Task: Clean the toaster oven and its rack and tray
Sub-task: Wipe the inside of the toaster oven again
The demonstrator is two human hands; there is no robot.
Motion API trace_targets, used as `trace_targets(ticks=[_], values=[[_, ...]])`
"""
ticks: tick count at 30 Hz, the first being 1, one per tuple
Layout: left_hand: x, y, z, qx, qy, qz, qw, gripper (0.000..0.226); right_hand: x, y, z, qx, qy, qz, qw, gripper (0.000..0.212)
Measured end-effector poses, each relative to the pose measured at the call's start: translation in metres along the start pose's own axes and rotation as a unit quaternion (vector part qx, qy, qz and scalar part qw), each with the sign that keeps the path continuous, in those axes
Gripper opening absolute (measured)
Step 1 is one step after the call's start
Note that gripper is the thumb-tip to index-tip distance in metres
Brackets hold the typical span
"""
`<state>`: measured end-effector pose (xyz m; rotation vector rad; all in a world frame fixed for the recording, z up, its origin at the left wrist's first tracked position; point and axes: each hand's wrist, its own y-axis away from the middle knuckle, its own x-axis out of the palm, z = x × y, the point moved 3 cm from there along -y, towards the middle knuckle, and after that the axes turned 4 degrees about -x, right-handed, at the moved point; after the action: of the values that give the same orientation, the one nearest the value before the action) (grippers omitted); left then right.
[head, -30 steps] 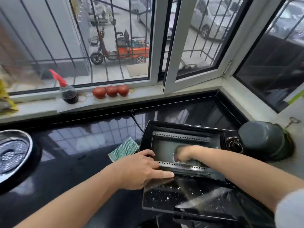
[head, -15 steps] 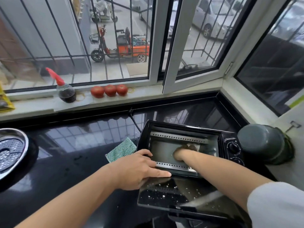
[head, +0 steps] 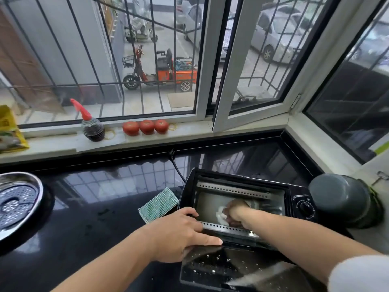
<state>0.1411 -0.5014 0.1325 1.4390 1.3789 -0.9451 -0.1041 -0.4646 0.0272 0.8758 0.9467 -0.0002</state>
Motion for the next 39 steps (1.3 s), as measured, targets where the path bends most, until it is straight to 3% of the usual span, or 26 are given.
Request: trace_targets(ticks=[2, 5, 8, 10, 13, 17, 21, 22, 23, 25, 27, 28, 29, 30, 31, 32, 33, 34, 36, 39], values=[[0.000, 0.001, -0.001, -0.005, -0.002, 0.001, 1.000, 0.050, -0.010, 0.022, 0.008, -0.012, 0.003, -0.051, 0.999, 0.029], [0.000, 0.001, -0.003, -0.005, 0.008, 0.003, 1.000, 0.046, -0.027, 0.063, 0.017, -0.071, 0.136, -0.193, 0.969, 0.034], [-0.002, 0.002, -0.001, -0.003, 0.009, 0.013, 1.000, 0.047, -0.031, 0.086, 0.014, -0.061, 0.177, -0.192, 0.963, 0.034], [-0.003, 0.000, -0.001, -0.003, 0.006, 0.007, 1.000, 0.048, -0.039, 0.092, 0.008, -0.053, 0.175, -0.231, 0.956, 0.038], [-0.005, -0.001, -0.003, -0.003, 0.007, 0.008, 1.000, 0.047, -0.050, 0.093, 0.002, -0.044, 0.097, -0.268, 0.958, 0.041], [-0.005, 0.002, -0.006, 0.005, -0.010, 0.008, 1.000, 0.056, -0.031, 0.080, 0.009, 0.009, -0.015, -0.172, 0.985, 0.034], [0.001, 0.006, -0.008, 0.017, -0.017, 0.021, 0.999, 0.061, 0.001, 0.045, 0.001, 0.120, -0.181, 0.034, 0.975, 0.029], [0.001, 0.006, -0.009, 0.023, -0.019, 0.022, 0.999, 0.062, 0.000, 0.034, -0.005, 0.160, -0.236, 0.042, 0.958, 0.029], [0.004, 0.008, -0.010, 0.029, -0.018, 0.026, 0.999, 0.064, 0.000, 0.023, -0.014, 0.206, -0.356, 0.023, 0.911, 0.027], [0.010, 0.009, -0.010, 0.034, -0.026, 0.025, 0.999, 0.066, 0.008, 0.000, -0.034, 0.232, -0.552, -0.057, 0.799, 0.023], [0.010, 0.009, -0.010, 0.037, -0.025, 0.026, 0.999, 0.063, 0.020, -0.003, -0.033, 0.196, -0.694, -0.094, 0.686, 0.024], [0.009, 0.008, -0.009, 0.033, -0.019, 0.031, 0.999, 0.063, 0.027, -0.003, -0.035, 0.197, -0.759, -0.144, 0.604, 0.028], [0.006, 0.007, -0.008, 0.023, -0.009, 0.035, 0.999, 0.065, 0.027, 0.003, -0.034, 0.186, -0.778, -0.186, 0.570, 0.030], [0.002, 0.006, -0.008, 0.014, 0.000, 0.035, 0.999, 0.068, 0.026, 0.006, -0.033, 0.172, -0.816, -0.205, 0.513, 0.029], [-0.001, 0.005, -0.008, 0.013, 0.002, 0.030, 0.999, 0.070, 0.021, 0.013, -0.028, 0.161, -0.831, -0.222, 0.484, 0.025], [-0.003, 0.005, -0.008, 0.018, 0.005, 0.024, 1.000, 0.071, 0.020, 0.011, -0.032, 0.159, -0.822, -0.233, 0.496, 0.023], [-0.003, 0.004, -0.009, 0.019, 0.002, 0.017, 1.000, 0.074, 0.013, 0.021, -0.024, 0.176, -0.775, -0.247, 0.554, 0.026], [-0.004, 0.003, -0.010, 0.014, -0.006, 0.011, 1.000, 0.074, 0.015, 0.013, -0.025, 0.155, -0.814, -0.254, 0.499, 0.030], [-0.002, 0.003, -0.008, 0.009, -0.011, 0.021, 1.000, 0.063, 0.018, 0.008, -0.028, 0.137, -0.784, -0.294, 0.529, 0.032], [0.002, 0.003, -0.007, 0.011, -0.012, 0.029, 0.999, 0.058, 0.026, -0.018, -0.031, 0.113, -0.857, -0.279, 0.418, 0.034]])
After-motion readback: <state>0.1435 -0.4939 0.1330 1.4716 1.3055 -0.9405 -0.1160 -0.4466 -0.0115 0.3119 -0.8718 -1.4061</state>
